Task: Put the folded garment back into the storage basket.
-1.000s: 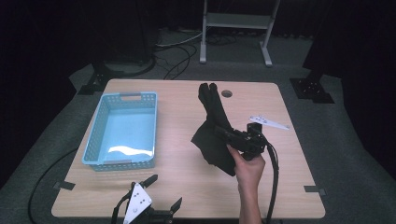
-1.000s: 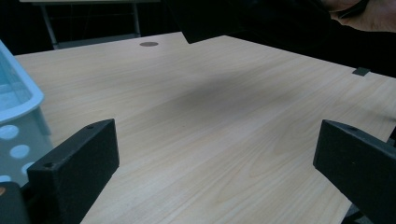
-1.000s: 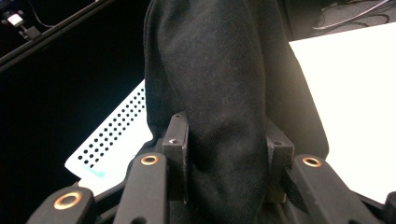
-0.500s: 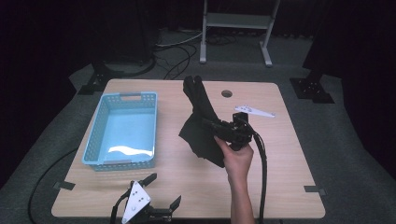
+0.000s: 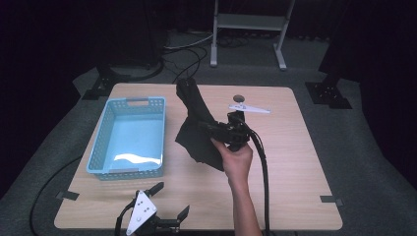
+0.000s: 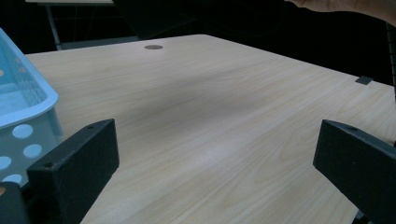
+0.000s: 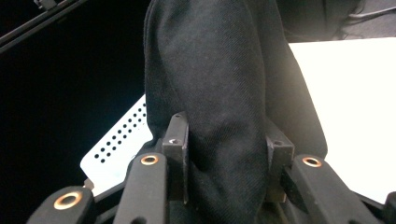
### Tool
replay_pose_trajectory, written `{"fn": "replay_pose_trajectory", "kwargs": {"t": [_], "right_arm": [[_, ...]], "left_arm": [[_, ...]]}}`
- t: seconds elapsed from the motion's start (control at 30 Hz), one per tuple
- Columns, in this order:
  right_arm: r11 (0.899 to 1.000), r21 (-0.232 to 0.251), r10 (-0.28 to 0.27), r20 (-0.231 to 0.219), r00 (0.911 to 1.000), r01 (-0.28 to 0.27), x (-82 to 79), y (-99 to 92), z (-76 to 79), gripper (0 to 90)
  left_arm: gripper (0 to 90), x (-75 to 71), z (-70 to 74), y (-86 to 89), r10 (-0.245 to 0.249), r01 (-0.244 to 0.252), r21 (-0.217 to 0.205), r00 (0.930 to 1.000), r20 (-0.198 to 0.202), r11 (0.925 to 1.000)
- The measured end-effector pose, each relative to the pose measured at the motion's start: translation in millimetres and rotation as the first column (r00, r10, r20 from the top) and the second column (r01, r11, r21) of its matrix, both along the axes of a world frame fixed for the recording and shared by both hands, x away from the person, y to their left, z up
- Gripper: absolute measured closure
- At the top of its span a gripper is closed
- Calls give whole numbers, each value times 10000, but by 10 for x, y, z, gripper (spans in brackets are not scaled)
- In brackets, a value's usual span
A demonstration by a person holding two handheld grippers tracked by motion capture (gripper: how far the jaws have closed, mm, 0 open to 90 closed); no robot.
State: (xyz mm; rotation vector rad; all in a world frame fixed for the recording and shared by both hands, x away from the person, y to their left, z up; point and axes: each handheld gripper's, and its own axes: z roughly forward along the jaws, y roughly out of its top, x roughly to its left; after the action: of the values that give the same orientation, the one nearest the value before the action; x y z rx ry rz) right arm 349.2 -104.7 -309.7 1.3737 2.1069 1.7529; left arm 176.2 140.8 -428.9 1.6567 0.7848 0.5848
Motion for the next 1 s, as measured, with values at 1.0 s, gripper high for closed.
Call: {"fn": "replay_pose_trajectory", "kwargs": {"t": [1.0], "right_arm": [[9886, 1, 1505, -522, 9872, -1507, 388, 786, 164, 629]], "left_arm": [[0, -17, 7, -12, 56, -57, 74, 9999, 110, 10000]]}}
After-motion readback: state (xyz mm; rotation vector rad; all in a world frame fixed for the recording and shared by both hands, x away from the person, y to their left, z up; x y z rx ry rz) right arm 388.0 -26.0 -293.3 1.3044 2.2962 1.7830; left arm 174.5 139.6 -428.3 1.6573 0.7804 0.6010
